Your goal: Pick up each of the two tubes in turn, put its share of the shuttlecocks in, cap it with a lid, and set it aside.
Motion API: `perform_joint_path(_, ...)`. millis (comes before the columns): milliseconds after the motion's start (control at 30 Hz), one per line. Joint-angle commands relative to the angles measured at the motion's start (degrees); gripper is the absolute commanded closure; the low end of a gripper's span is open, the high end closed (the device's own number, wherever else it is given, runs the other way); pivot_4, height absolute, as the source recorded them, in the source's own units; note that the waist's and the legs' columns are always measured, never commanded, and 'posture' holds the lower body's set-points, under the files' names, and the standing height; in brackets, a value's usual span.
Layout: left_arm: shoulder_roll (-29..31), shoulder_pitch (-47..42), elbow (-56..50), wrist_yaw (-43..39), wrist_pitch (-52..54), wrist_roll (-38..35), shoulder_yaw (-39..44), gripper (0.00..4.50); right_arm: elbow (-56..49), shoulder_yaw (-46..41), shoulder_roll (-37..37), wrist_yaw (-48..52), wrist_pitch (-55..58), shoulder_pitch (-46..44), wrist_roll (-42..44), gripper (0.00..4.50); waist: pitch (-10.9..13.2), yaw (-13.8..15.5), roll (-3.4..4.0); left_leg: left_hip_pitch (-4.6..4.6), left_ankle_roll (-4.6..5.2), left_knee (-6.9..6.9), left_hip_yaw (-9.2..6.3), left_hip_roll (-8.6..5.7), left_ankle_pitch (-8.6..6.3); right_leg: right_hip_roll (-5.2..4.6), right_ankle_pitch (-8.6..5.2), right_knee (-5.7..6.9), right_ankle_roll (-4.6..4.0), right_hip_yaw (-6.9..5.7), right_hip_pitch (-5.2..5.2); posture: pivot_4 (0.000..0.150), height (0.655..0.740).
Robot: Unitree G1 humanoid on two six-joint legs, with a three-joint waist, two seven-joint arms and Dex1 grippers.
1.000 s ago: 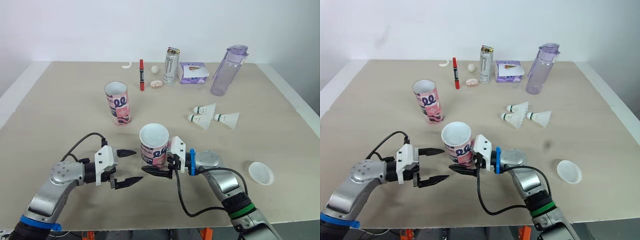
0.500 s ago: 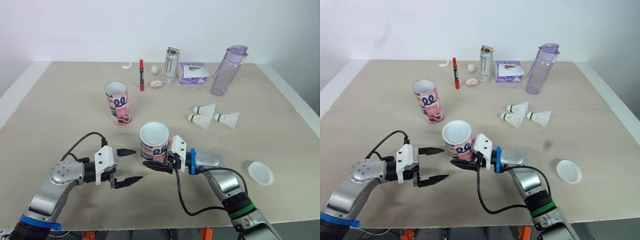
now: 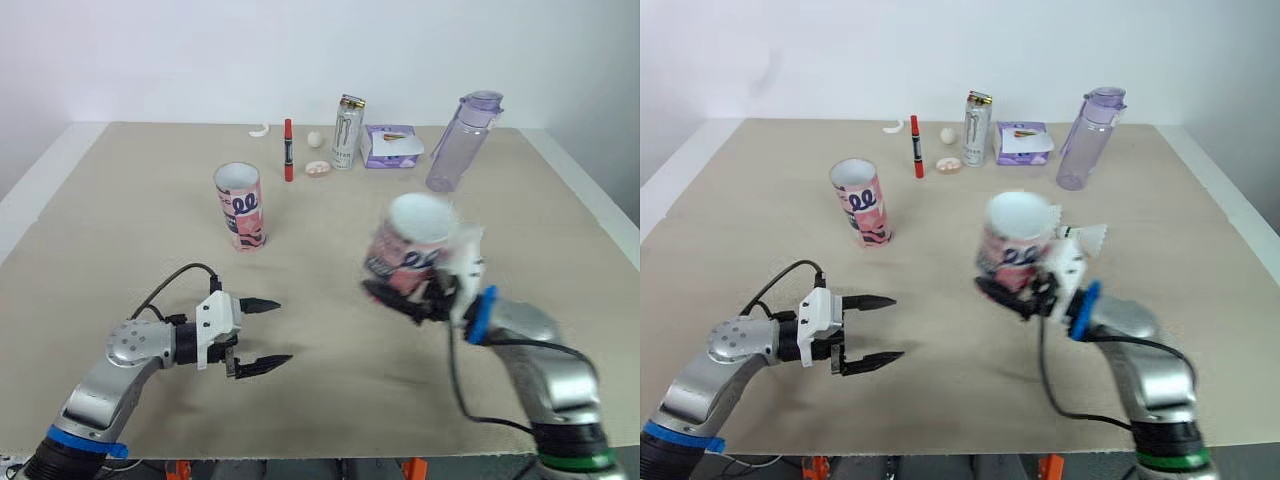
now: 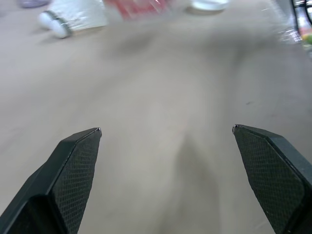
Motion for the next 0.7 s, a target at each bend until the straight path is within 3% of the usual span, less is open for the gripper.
perform_joint_path(33, -0.9, -1.0, -1.9, -0.5, 0.5, -1.6, -0.5, 0.00, -1.7, -10.4, -1.1, -5.5, 2.3, 2.5, 3.8, 1.84, 0.0, -0.1, 0.01, 0.04, 0.00, 0.00, 0.00, 0.00, 0.00, 0.03, 0.01, 0.00, -0.02, 0.03, 0.01, 0.150, 0.7400)
perform_joint_path(267, -2.0, -2.3, -1.0, -0.8, 0.3, -0.7, -1.9, 0.00, 13.0, -27.0, -2.4, -16.1, -2.3, 7.0, -0.3, 1.84, 0.0, -0.2, 0.08, 0.07, 0.06, 0.06, -0.01, -0.10, 0.03, 0.25, 0.03, 0.01, 0.01, 0.56, 0.09, 0.150, 0.7400)
perform_joint_path(700, -1.3, -0.6, -3.5, 0.6, 0.9, -0.8, -1.4, 0.00, 45.3, -26.2, -7.5, -20.1, -16.2, -2.0, -7.8, 1.84, -0.1, -1.1, 0.59, 0.21, 0.36, 0.02, 0.01, -0.21, 0.22, 1.56, 0.16, 0.02, 0.03, 2.61, 0.09, 0.150, 0.7400)
